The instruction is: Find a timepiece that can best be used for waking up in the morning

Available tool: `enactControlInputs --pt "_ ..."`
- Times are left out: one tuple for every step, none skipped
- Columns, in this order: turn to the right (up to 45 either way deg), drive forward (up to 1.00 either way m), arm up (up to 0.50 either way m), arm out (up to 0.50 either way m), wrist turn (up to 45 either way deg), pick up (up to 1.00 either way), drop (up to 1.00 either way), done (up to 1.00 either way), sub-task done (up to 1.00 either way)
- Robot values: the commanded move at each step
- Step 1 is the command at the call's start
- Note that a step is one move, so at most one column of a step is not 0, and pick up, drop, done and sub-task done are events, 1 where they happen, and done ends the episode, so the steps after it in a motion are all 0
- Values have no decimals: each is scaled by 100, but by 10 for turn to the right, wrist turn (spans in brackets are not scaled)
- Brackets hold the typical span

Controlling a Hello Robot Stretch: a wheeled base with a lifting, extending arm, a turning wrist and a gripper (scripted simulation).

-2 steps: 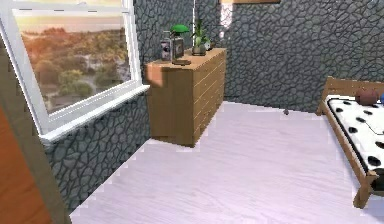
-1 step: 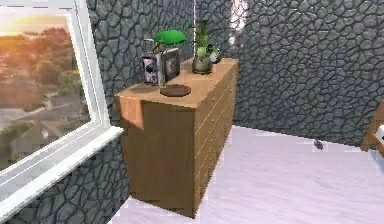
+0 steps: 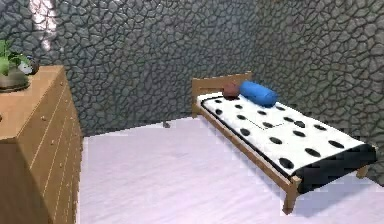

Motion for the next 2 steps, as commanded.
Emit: enactControlInputs --pt "0 35 0 0 0 0 0 0 0" --pt "-120 0 0 0 0 0 0 0 0"
